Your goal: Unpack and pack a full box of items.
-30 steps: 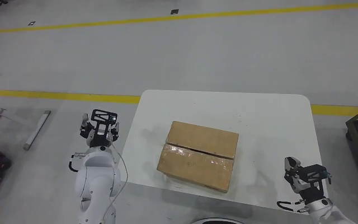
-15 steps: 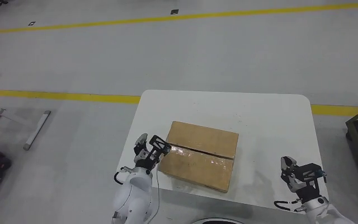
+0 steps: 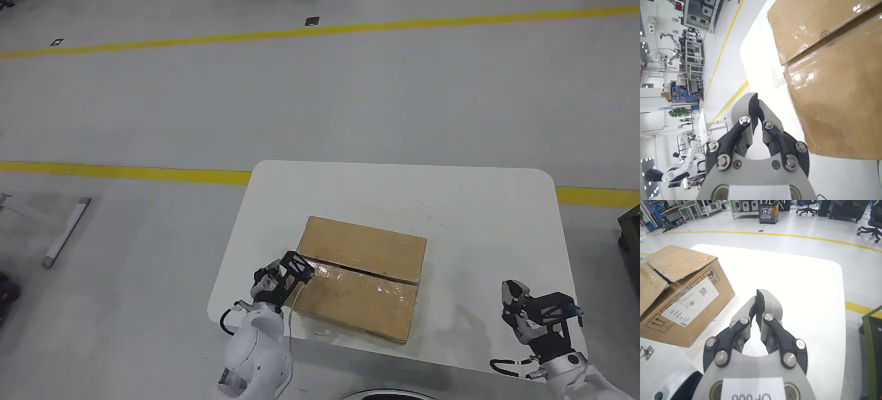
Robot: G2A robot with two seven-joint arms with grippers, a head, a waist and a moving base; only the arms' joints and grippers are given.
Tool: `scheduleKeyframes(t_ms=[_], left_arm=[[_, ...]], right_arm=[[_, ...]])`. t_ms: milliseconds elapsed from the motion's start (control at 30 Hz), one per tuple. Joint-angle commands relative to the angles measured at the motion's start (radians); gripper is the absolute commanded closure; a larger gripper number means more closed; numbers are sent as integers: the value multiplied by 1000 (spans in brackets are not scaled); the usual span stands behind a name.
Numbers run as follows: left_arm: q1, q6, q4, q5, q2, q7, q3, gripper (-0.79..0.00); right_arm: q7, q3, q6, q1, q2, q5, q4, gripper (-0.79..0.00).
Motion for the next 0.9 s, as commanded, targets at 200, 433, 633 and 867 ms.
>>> scheduleKeyframes(t_ms=[200, 433, 633, 867], left_arm=[[-49, -27, 62, 51, -6, -63, 14, 0], [-51, -57, 48, 53, -10, -81, 18, 0], [-54, -110, 59, 72, -13, -103, 33, 0], [-69, -117, 89, 84, -20, -119, 57, 0]], right_arm=[[-7, 9, 1, -7, 0, 7, 0, 0], [-10, 6, 1, -9, 0, 9, -3, 0], [-13, 9, 3, -10, 0, 11, -2, 0], [-13, 10, 2, -10, 0, 12, -1, 0]])
